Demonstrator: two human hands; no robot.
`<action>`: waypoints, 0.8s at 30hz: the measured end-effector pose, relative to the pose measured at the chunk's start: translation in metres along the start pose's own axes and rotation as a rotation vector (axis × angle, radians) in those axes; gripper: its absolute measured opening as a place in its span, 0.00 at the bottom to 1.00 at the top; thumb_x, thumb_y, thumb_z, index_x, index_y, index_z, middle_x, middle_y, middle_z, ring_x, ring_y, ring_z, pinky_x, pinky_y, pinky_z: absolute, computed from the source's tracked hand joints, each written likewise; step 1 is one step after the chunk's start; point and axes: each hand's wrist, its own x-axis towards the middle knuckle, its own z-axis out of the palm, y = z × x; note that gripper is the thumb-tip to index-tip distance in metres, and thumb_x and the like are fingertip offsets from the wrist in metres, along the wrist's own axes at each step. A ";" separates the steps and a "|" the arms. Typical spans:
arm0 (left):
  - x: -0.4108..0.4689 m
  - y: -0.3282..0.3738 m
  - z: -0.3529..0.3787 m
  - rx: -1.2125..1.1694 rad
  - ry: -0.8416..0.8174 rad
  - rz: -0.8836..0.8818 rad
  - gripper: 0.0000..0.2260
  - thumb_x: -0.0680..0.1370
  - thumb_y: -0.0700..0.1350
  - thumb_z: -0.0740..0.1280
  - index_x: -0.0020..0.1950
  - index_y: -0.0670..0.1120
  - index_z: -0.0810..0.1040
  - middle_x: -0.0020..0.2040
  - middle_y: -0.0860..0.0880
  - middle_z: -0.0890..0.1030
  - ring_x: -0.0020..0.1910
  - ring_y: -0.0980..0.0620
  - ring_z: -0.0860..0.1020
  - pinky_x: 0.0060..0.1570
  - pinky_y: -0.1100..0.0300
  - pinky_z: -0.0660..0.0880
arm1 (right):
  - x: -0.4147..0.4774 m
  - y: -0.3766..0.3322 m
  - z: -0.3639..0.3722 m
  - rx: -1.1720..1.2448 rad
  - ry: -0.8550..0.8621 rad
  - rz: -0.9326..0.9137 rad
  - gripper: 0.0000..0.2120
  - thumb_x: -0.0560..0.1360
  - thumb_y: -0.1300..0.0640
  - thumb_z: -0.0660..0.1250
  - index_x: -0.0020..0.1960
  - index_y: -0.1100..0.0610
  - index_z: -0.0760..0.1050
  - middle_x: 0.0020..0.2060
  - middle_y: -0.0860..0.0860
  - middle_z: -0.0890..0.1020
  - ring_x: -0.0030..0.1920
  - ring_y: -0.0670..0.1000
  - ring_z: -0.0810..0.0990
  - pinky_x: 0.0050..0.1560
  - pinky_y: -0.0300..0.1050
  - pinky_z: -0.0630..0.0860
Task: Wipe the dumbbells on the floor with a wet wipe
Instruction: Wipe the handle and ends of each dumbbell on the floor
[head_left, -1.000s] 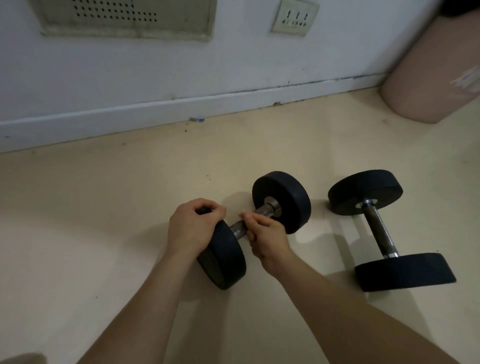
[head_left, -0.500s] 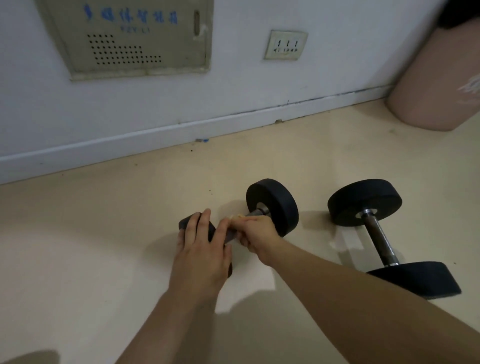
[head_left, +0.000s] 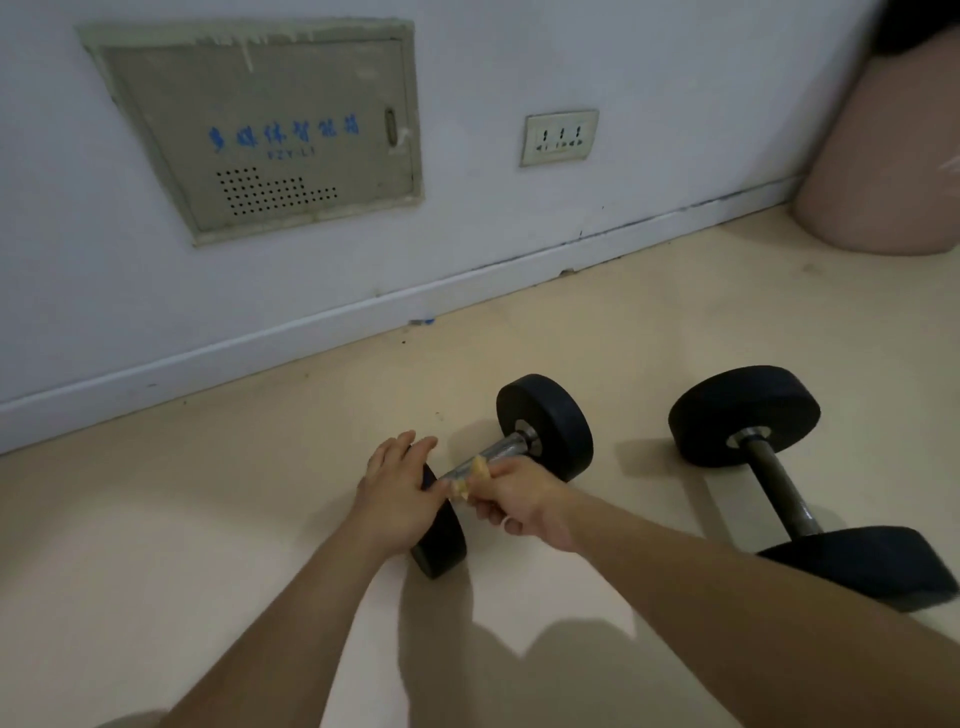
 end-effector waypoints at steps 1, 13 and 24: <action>-0.002 0.005 -0.005 -0.108 0.075 -0.013 0.18 0.80 0.46 0.61 0.70 0.51 0.68 0.74 0.48 0.64 0.74 0.47 0.59 0.70 0.52 0.59 | -0.008 -0.010 -0.008 -0.025 -0.005 -0.032 0.11 0.77 0.50 0.65 0.49 0.58 0.80 0.35 0.51 0.78 0.34 0.46 0.71 0.33 0.38 0.66; -0.077 0.112 -0.038 -1.046 -0.186 0.032 0.05 0.72 0.40 0.73 0.47 0.44 0.82 0.47 0.40 0.83 0.43 0.47 0.80 0.47 0.54 0.80 | -0.154 -0.066 -0.081 -0.408 0.005 -0.091 0.04 0.73 0.60 0.70 0.45 0.61 0.82 0.32 0.52 0.79 0.31 0.46 0.75 0.33 0.39 0.68; -0.084 0.192 -0.007 -0.239 -0.433 0.550 0.23 0.72 0.48 0.71 0.64 0.63 0.68 0.31 0.55 0.73 0.30 0.59 0.75 0.36 0.60 0.76 | -0.223 -0.005 -0.148 0.461 0.222 -0.228 0.07 0.76 0.65 0.63 0.41 0.58 0.75 0.34 0.56 0.78 0.31 0.50 0.78 0.30 0.39 0.73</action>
